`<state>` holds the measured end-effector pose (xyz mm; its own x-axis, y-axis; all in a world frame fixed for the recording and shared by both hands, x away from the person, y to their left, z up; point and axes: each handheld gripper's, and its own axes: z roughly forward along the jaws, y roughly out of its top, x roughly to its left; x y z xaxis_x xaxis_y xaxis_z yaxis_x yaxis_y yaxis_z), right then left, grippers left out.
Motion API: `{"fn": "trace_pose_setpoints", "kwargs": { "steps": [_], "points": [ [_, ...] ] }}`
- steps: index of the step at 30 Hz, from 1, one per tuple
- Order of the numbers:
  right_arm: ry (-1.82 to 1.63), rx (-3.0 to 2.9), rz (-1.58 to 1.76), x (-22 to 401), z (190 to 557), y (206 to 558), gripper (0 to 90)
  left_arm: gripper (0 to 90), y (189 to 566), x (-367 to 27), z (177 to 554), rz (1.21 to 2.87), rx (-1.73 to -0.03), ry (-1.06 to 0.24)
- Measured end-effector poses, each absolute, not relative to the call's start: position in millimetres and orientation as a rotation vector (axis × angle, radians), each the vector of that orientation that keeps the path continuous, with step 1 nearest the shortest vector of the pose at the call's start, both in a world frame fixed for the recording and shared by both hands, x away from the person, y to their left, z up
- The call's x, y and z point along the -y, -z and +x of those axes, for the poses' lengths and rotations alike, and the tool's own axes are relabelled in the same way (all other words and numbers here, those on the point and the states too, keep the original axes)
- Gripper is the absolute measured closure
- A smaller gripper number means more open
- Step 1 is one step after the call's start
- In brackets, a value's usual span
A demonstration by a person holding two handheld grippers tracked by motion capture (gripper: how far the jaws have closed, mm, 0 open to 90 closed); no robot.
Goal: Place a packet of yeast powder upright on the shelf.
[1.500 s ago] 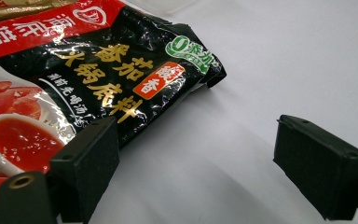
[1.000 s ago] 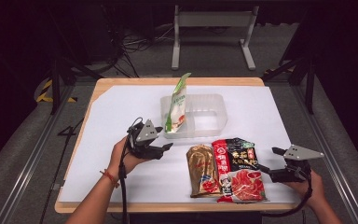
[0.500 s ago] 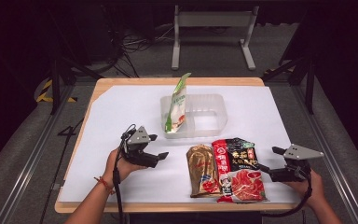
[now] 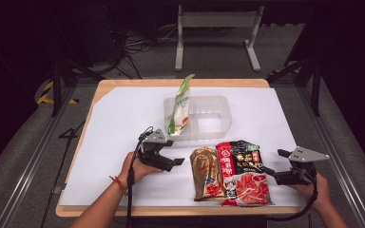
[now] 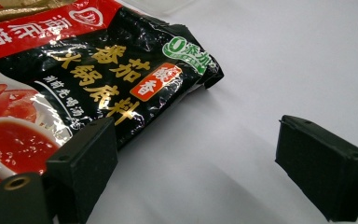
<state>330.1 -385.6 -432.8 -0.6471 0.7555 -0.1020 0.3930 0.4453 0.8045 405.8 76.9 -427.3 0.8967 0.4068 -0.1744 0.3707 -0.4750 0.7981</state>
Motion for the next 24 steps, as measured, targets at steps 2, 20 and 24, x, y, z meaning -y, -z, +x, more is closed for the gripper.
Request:
{"fn": "trace_pose_setpoints", "kwargs": {
  "steps": [2,20,24],
  "points": [
    [-1.081,-2.250,0.964,385.6,329.9,433.0,13.0,16.0,429.9,-68.8,409.9,2.123,-0.549,-0.015],
    [-1.087,-2.250,0.958,386.0,328.5,433.7,13.5,16.2,444.7,-7.2,435.0,2.207,-0.526,0.084],
    [-1.083,-2.249,0.962,386.0,328.8,433.7,13.6,16.3,449.2,-1.2,435.8,2.208,-0.538,0.135]
  ]
}}
